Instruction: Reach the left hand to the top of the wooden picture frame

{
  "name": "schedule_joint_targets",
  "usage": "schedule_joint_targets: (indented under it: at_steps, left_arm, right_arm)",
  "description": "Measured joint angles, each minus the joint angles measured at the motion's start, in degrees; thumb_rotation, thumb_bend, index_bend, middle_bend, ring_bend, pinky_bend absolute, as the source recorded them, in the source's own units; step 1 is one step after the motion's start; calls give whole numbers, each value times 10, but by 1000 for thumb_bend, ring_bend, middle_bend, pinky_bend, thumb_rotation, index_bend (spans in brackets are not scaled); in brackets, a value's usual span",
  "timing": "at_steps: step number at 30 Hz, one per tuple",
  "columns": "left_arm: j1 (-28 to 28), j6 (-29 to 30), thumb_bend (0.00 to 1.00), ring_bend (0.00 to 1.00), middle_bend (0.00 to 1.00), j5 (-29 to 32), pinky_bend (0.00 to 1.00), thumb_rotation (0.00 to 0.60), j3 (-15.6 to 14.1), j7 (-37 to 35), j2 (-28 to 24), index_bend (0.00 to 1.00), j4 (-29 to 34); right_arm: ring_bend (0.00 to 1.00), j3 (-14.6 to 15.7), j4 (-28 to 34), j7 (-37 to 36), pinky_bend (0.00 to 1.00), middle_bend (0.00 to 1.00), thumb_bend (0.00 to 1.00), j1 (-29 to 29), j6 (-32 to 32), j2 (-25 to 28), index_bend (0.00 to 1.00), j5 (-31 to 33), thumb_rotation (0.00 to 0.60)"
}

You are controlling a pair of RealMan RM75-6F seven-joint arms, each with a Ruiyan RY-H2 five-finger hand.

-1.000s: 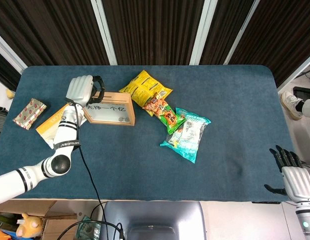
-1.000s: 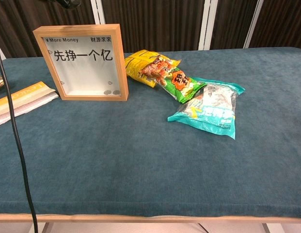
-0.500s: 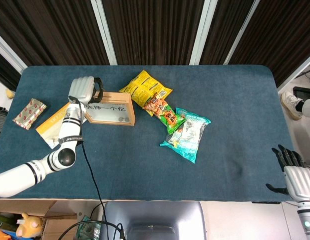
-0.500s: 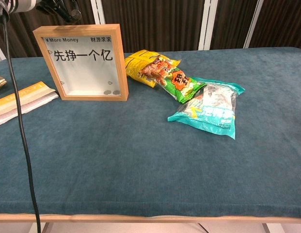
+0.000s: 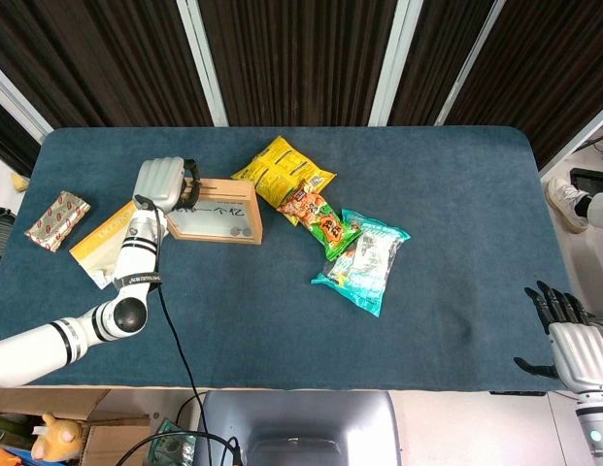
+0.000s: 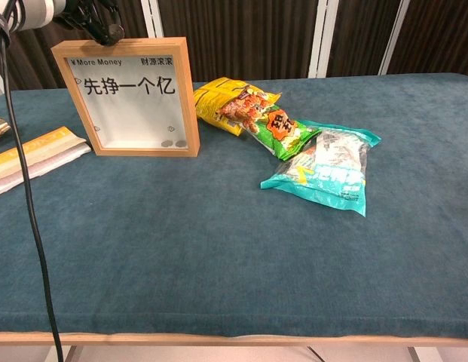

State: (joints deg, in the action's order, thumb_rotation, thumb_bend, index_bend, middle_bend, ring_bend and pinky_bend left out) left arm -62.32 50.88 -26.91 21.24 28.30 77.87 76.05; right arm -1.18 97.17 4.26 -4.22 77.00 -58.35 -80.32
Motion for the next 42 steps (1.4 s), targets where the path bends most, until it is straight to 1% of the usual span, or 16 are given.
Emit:
schedule_joint_targets:
  at_steps: [8, 18, 32, 42]
  left_arm:
    - [-6, 11, 636, 1000, 1000, 5, 1000, 600, -3, 8, 2, 641, 9]
    - [-9, 21, 630, 1000, 1000, -4, 1000, 600, -7, 9, 9, 641, 3]
    - [-12, 13, 621, 1000, 1000, -7, 1000, 600, -14, 14, 17, 639, -14]
    - [-11, 4, 585, 1000, 1000, -10, 1000, 600, -16, 13, 10, 569, -10]
  right_arm:
    - [0, 0, 0, -1, 0, 0, 173, 0, 0, 1, 0, 0, 600]
    - [0, 0, 0, -3, 0, 0, 173, 1, 1, 2, 0, -1, 600]
    - [0, -1, 0, -1, 0, 0, 174, 0, 0, 1, 0, 3, 600]
    - [0, -1, 1, -2, 0, 0, 173, 0, 0, 2, 0, 1, 600]
